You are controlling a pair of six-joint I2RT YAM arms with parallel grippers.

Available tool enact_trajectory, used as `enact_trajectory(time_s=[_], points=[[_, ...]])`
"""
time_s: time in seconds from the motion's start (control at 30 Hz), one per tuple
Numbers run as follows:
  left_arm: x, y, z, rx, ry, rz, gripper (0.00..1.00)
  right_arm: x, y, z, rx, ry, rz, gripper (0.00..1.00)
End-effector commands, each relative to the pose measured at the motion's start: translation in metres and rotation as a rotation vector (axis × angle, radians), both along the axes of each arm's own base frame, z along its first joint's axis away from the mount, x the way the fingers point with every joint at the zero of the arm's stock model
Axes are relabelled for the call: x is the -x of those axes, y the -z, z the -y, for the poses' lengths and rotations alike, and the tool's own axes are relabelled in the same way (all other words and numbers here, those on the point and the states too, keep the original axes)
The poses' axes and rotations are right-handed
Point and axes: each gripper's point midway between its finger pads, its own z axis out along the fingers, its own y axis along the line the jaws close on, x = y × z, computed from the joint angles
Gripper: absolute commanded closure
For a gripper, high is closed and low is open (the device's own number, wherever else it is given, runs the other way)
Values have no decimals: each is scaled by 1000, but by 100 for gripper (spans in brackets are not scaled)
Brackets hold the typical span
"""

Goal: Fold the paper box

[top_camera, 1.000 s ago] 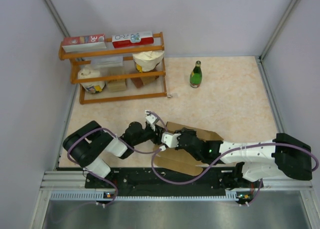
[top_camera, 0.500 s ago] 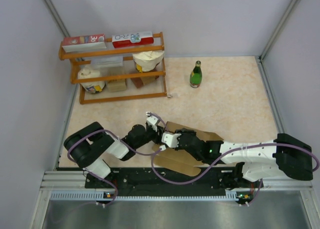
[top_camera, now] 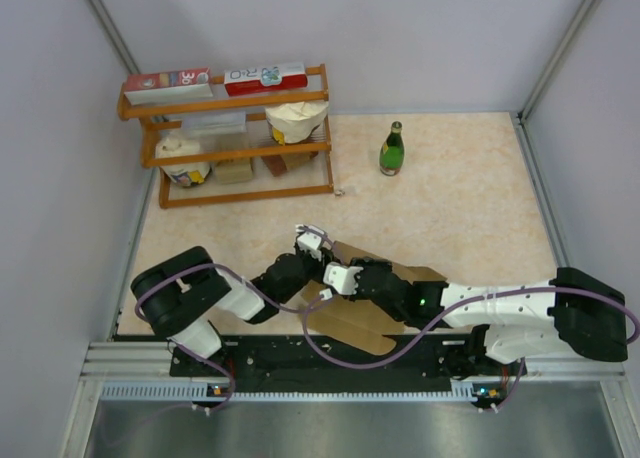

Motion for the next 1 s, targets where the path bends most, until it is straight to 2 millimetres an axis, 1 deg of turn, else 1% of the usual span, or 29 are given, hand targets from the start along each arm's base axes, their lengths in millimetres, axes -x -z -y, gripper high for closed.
enact_trajectory(time_s=[0.0, 0.13, 0.43, 0.7, 0.93, 0.97], points=[[-15, -18, 6, 27, -76, 54, 44, 7, -9, -13, -68, -22, -26, 54], [-17, -16, 8, -8, -104, 67, 46, 8, -7, -14, -70, -23, -32, 53], [-12, -10, 10, -64, -124, 81, 52, 8, -8, -15, -84, -20, -41, 52], [-9, -12, 10, -68, -129, 91, 66, 10, -8, -16, -89, -26, -49, 51], [-6, -13, 12, -74, -122, 101, 74, 11, -8, -16, -102, -25, -62, 49], [-5, -12, 12, -74, -119, 101, 76, 11, -9, -17, -105, -24, -62, 49]])
